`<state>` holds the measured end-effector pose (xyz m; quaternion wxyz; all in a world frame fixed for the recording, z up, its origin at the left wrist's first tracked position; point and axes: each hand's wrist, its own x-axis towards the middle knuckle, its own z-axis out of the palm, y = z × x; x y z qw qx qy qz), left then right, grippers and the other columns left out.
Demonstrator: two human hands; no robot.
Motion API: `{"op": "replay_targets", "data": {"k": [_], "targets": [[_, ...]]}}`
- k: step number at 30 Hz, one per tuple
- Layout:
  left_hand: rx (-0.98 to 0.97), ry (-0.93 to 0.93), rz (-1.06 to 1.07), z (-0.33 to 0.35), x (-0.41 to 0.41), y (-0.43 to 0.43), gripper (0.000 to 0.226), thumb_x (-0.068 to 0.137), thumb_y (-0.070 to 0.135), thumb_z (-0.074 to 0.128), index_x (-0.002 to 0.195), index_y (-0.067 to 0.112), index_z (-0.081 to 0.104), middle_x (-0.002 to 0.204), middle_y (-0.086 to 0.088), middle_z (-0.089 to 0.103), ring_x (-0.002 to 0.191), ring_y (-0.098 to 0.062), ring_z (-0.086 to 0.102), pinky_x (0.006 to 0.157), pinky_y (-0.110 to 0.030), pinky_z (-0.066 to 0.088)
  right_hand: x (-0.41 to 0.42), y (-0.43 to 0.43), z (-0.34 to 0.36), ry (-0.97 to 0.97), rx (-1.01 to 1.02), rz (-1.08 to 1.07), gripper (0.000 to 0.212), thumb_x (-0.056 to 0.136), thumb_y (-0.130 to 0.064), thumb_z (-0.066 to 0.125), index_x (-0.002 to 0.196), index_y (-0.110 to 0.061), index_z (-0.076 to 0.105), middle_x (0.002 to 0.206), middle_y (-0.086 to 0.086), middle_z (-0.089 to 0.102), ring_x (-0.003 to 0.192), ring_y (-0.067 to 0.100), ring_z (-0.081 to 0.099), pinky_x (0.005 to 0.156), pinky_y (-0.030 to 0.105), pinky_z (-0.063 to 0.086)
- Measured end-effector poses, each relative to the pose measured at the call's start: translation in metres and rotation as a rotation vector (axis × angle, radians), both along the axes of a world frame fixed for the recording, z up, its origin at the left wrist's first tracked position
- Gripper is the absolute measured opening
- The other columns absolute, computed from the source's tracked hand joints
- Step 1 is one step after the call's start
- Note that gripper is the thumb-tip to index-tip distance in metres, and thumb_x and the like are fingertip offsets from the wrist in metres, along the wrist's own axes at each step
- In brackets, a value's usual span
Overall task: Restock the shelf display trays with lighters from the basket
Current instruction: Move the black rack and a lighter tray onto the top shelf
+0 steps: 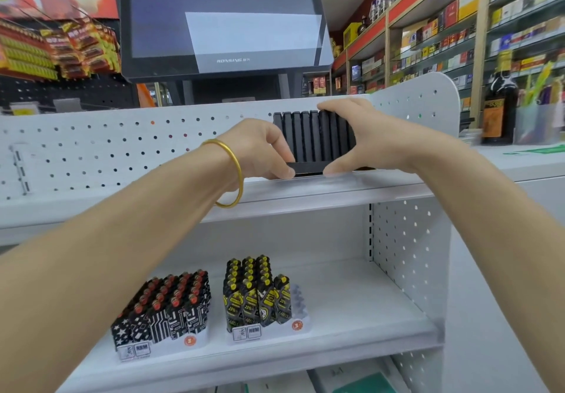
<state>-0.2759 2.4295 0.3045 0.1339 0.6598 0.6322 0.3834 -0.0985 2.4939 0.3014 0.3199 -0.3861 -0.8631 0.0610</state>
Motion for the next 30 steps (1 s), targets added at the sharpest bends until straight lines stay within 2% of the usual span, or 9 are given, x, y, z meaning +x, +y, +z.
{"op": "replay_targets", "data": {"k": [3,7,10,12,15,17,20,27,30], "targets": [[-0.001,0.027,0.020,-0.003,0.001,0.000,0.017,0.074,0.004,0.076,0.071,0.014,0.064,0.082,-0.002,0.064,0.073,-0.013,0.059,0.066,-0.021,0.047,0.002,0.000,-0.002,0.035,-0.016,0.016,0.093,0.071,-0.022,0.079,0.144,-0.030,0.023,0.148,-0.009,0.018,0.132,0.017,0.029,0.099,0.024,0.027],[-0.033,0.063,0.032,-0.006,0.003,0.000,0.018,0.071,0.003,0.078,0.068,0.016,0.065,0.082,-0.001,0.064,0.089,-0.019,0.058,0.085,-0.031,0.045,0.002,-0.001,-0.003,0.016,-0.018,-0.012,0.092,0.072,-0.024,0.079,0.145,-0.030,0.022,0.150,-0.011,0.016,0.133,0.020,0.030,0.102,0.028,0.029],[-0.088,0.057,0.031,-0.002,0.000,-0.002,0.019,0.072,0.004,0.077,0.068,0.019,0.065,0.081,0.000,0.064,0.087,-0.017,0.059,0.082,-0.030,0.048,0.003,-0.006,-0.001,0.047,-0.041,-0.014,0.093,0.074,-0.024,0.078,0.146,-0.031,0.020,0.153,-0.012,0.012,0.138,0.019,0.023,0.100,0.027,0.026],[-0.106,0.018,0.033,0.002,-0.005,-0.003,0.020,0.073,0.004,0.077,0.072,0.017,0.061,0.086,-0.005,0.063,0.088,-0.020,0.060,0.084,-0.031,0.053,0.005,-0.011,0.002,0.102,-0.064,-0.034,0.093,0.075,-0.024,0.076,0.147,-0.032,0.018,0.154,-0.009,0.013,0.135,0.022,0.031,0.094,0.028,0.033],[-0.097,-0.018,0.055,0.004,-0.007,-0.003,0.025,0.075,0.003,0.075,0.077,0.014,0.053,0.102,-0.015,0.062,0.099,-0.028,0.063,0.090,-0.038,0.054,0.003,-0.019,0.004,0.112,-0.068,-0.113,0.090,0.080,-0.024,0.073,0.147,-0.029,0.014,0.154,0.002,0.019,0.110,0.026,0.050,0.079,0.033,0.051],[-0.090,-0.022,0.064,0.003,-0.007,-0.002,0.027,0.076,0.000,0.073,0.076,0.014,0.050,0.107,-0.018,0.063,0.103,-0.029,0.063,0.091,-0.039,0.053,0.000,-0.019,0.002,0.062,-0.052,-0.168,0.089,0.080,-0.025,0.072,0.147,-0.026,0.014,0.151,0.008,0.026,0.114,0.030,0.047,0.087,0.041,0.049],[-0.087,-0.041,0.063,0.002,-0.007,-0.001,0.027,0.076,-0.002,0.071,0.076,0.014,0.049,0.107,-0.017,0.063,0.102,-0.027,0.064,0.090,-0.039,0.054,-0.002,-0.017,-0.001,0.034,-0.041,-0.210,0.087,0.080,-0.025,0.073,0.146,-0.021,0.017,0.148,0.011,0.031,0.127,0.033,0.039,0.095,0.041,0.039],[-0.067,-0.013,0.047,0.000,-0.005,0.005,0.026,0.076,-0.001,0.072,0.077,0.014,0.051,0.099,-0.014,0.063,0.100,-0.026,0.065,0.091,-0.040,0.053,-0.001,-0.019,-0.001,0.014,-0.049,-0.251,0.086,0.079,-0.026,0.073,0.145,-0.017,0.019,0.146,0.011,0.032,0.126,0.034,0.040,0.091,0.039,0.039],[-0.050,0.069,0.050,0.002,-0.001,-0.001,0.021,0.079,0.007,0.072,0.079,0.016,0.053,0.100,-0.008,0.063,0.090,-0.020,0.063,0.086,-0.036,0.054,-0.001,-0.023,-0.001,0.031,-0.052,-0.279,0.084,0.080,-0.029,0.071,0.146,-0.020,0.019,0.148,0.010,0.030,0.127,0.034,0.039,0.095,0.042,0.039]]}}
